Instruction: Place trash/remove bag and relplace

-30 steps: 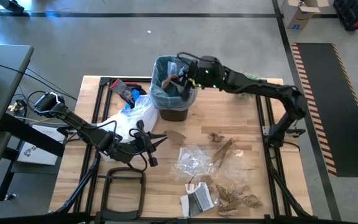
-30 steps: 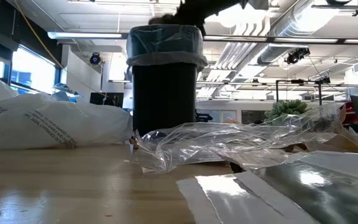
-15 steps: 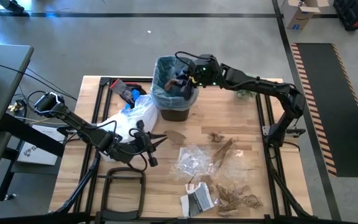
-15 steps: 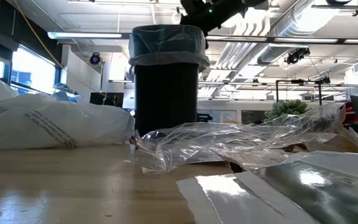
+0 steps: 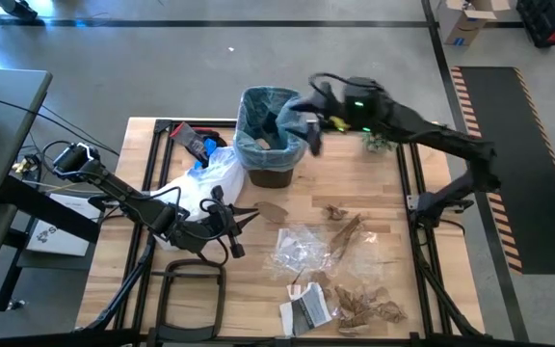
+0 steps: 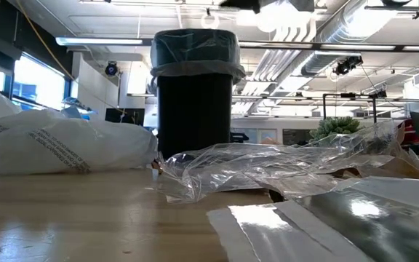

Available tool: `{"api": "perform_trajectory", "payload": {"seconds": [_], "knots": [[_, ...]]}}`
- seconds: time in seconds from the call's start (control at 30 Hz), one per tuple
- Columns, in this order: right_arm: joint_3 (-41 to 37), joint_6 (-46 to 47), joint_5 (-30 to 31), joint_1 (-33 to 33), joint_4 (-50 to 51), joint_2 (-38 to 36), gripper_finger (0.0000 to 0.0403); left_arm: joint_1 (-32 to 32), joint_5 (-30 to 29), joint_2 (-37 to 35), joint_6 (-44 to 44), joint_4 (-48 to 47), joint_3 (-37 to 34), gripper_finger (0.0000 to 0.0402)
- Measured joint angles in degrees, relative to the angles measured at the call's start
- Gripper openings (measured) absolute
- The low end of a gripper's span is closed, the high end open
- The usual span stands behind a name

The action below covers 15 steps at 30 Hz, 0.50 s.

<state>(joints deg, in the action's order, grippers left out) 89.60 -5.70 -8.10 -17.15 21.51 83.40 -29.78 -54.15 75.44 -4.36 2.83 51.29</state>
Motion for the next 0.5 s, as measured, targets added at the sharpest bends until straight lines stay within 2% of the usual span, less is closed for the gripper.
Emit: {"api": "perform_trajectory", "payload": {"seconds": [0.13, 0.23, 0.37, 0.5], "knots": [[-1.64, -4.4, -4.75, 7.48, 12.61, -8.55, 0.026, 0.02, 0.0, 0.0, 0.0, 0.0, 0.0, 0.0023], [-9.22, -0.39, -6.33, 15.03, 17.35, -14.93, 0.0258, 0.0, 0.09, 0.0, 0.02, -0.03, 0.0, 0.0023], [-27.27, 15.0, -2.15, 25.39, 11.77, -22.52, 0.0258, 0.0, 1.38, 0.0, 0.02, 0.02, 0.0, 0.0023], [-43.07, 27.82, 3.44, 33.38, 3.57, -25.75, 0.0258, 0.01, 1.42, 0.0, 0.04, 0.06, 0.0, 0.0023]]}}
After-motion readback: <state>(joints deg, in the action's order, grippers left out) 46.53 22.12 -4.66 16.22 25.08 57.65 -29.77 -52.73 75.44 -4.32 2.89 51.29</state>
